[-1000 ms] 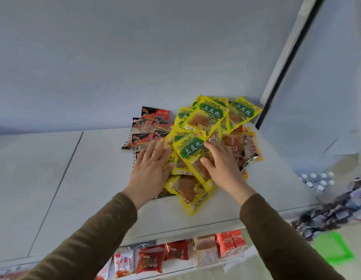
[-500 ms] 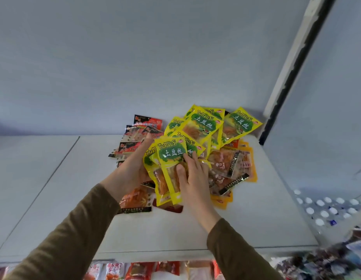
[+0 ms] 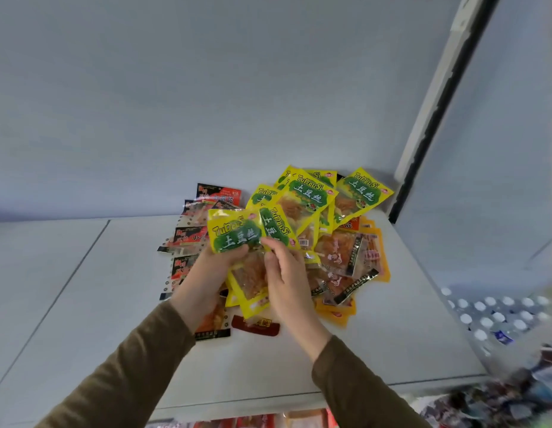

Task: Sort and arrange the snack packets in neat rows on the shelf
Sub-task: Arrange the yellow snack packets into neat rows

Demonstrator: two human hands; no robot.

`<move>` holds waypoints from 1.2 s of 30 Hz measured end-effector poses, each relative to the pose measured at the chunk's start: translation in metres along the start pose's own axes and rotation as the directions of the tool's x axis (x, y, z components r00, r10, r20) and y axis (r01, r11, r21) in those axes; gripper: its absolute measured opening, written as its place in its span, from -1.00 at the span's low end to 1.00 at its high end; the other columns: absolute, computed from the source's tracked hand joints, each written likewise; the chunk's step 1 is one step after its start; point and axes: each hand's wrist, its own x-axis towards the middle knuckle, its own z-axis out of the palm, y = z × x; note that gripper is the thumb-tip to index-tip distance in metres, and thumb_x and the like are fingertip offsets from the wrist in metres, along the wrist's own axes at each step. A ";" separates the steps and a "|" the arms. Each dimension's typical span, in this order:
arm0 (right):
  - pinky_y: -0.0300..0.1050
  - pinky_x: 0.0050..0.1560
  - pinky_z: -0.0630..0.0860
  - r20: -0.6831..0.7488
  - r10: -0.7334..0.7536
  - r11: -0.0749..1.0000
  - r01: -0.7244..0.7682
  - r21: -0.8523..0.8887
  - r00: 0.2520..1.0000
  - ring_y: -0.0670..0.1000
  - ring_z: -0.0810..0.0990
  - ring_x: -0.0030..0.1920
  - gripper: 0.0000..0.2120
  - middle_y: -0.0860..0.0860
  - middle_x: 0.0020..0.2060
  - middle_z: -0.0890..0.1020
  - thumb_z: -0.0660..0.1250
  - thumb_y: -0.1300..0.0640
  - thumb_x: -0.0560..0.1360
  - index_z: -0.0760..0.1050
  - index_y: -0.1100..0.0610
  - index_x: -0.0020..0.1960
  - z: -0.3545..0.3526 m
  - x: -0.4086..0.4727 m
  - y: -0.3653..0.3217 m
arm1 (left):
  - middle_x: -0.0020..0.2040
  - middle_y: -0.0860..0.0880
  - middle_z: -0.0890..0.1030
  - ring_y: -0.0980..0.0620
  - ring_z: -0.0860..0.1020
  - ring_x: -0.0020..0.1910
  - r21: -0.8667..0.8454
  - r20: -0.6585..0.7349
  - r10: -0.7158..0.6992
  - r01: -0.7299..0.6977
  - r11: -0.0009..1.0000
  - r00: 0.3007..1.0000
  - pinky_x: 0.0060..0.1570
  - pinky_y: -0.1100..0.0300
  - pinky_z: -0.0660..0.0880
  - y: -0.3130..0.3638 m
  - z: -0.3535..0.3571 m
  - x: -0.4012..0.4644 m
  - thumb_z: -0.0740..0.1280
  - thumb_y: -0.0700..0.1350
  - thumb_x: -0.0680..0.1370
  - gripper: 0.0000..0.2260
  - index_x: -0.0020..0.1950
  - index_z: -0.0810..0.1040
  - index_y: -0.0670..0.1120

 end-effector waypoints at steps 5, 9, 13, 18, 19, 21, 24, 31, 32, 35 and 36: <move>-0.09 0.18 0.52 -0.296 -0.164 0.975 0.109 -0.193 0.941 -0.11 0.50 0.19 -0.70 -0.15 0.15 0.56 0.29 -0.01 0.64 0.47 0.02 0.35 -0.046 0.036 -0.005 | 0.13 -0.20 0.72 -0.22 0.72 0.03 -0.216 0.013 -0.003 0.006 0.976 1.000 -0.04 -0.09 0.63 0.002 -0.027 0.008 0.37 -0.23 0.59 -0.74 0.28 0.60 -0.12; 0.10 0.46 0.34 -0.287 0.076 0.886 -0.197 -0.420 0.955 0.11 0.36 0.46 -0.20 0.09 0.47 0.39 0.39 -0.18 0.53 0.13 0.13 0.59 -0.083 0.090 0.016 | 0.16 -0.21 0.70 -0.20 0.71 0.03 -0.346 -0.005 -0.014 0.011 0.938 1.000 -0.05 -0.07 0.67 0.004 -0.037 0.013 0.31 -0.21 0.64 -0.75 0.32 0.57 -0.13; 0.12 0.51 0.21 -0.215 0.213 0.843 -0.291 -0.453 0.953 0.24 0.27 0.53 0.07 0.18 0.54 0.31 0.43 -0.24 0.49 -0.18 0.17 0.65 -0.080 0.117 0.017 | 0.20 -0.22 0.69 -0.25 0.68 0.14 -0.344 0.017 -0.106 0.106 0.933 0.994 0.16 -0.20 0.57 -0.007 -0.033 0.018 0.30 -0.19 0.66 -0.74 0.34 0.55 -0.12; 0.05 0.44 0.31 -0.237 0.254 0.944 -0.293 -0.150 0.938 0.18 0.30 0.53 0.04 0.13 0.58 0.24 0.49 -0.03 0.51 -0.20 0.13 0.65 -0.065 0.132 0.001 | 0.16 -0.18 0.71 -0.21 0.67 0.17 -0.332 0.024 -0.112 0.114 0.936 0.993 0.31 -0.22 0.50 -0.004 -0.025 0.026 0.31 -0.16 0.66 -0.78 0.29 0.58 -0.13; 0.02 0.43 0.31 -0.246 0.285 0.955 -0.295 -0.006 0.927 0.14 0.27 0.55 0.02 0.10 0.61 0.18 0.49 0.06 0.51 -0.19 0.11 0.65 -0.062 0.132 -0.002 | 0.14 -0.18 0.72 -0.20 0.67 0.16 -0.325 0.027 -0.107 0.110 0.939 0.994 0.31 -0.22 0.50 -0.002 -0.024 0.027 0.30 -0.15 0.67 -0.80 0.27 0.60 -0.12; 0.02 0.47 0.23 -0.214 0.351 0.924 -0.300 0.237 0.912 0.09 0.18 0.58 0.02 0.08 0.63 0.09 0.51 0.14 0.50 -0.16 0.10 0.65 -0.054 0.133 -0.005 | 0.09 -0.17 0.73 -0.19 0.68 0.11 -0.318 0.031 -0.110 0.114 0.941 0.993 0.32 -0.22 0.50 -0.001 -0.021 0.026 0.28 -0.15 0.68 -0.84 0.19 0.62 -0.13; 0.10 0.51 0.17 -0.106 0.445 0.819 -0.357 0.448 0.889 0.10 0.12 0.60 0.05 0.09 0.62 0.06 0.56 0.17 0.45 -0.12 0.12 0.65 -0.044 0.133 0.002 | 0.08 -0.19 0.73 -0.20 0.67 0.10 -0.340 0.034 -0.124 0.128 0.932 0.992 0.33 -0.22 0.48 -0.003 -0.022 0.025 0.28 -0.14 0.68 -0.85 0.14 0.63 -0.13; -0.03 0.21 0.46 -0.090 0.413 0.789 -0.306 0.532 0.906 0.02 0.64 0.13 -0.49 0.04 0.14 0.67 0.57 0.27 0.39 0.49 0.11 0.28 -0.064 0.136 0.010 | 0.22 -0.21 0.68 -0.28 0.62 0.24 -0.404 0.041 -0.101 0.109 0.908 0.994 0.31 -0.24 0.50 -0.005 -0.033 0.027 0.25 -0.10 0.69 -0.73 0.33 0.57 -0.15; -0.10 0.10 0.47 -0.111 0.396 0.791 -0.277 0.546 0.912 -0.04 0.67 0.03 -0.60 0.01 0.06 0.70 0.54 0.29 0.42 0.55 0.09 0.20 -0.072 0.138 0.008 | 0.22 -0.20 0.68 -0.26 0.63 0.22 -0.413 0.038 -0.086 0.094 0.906 0.996 0.27 -0.22 0.52 -0.004 -0.035 0.026 0.25 -0.10 0.69 -0.73 0.35 0.57 -0.15; -0.12 0.03 0.52 -0.144 0.359 0.765 -0.202 0.611 0.922 -0.12 0.70 -0.09 -0.69 -0.03 -0.03 0.72 0.47 0.33 0.48 0.60 0.15 0.20 -0.098 0.145 0.001 | 0.22 -0.18 0.69 -0.18 0.70 0.02 -0.413 0.012 -0.063 0.063 0.909 0.998 0.08 -0.13 0.59 0.004 -0.044 0.026 0.25 -0.06 0.68 -0.67 0.39 0.56 -0.15; -0.09 0.04 0.54 -0.148 0.358 0.743 -0.185 0.643 0.922 -0.09 0.70 -0.08 -0.68 -0.02 -0.04 0.71 0.46 0.33 0.49 0.59 0.15 0.22 -0.104 0.148 0.000 | 0.22 -0.18 0.69 -0.16 0.70 -0.03 -0.408 0.001 -0.064 0.059 0.911 0.998 0.02 -0.11 0.61 0.005 -0.047 0.027 0.25 -0.04 0.68 -0.66 0.40 0.56 -0.15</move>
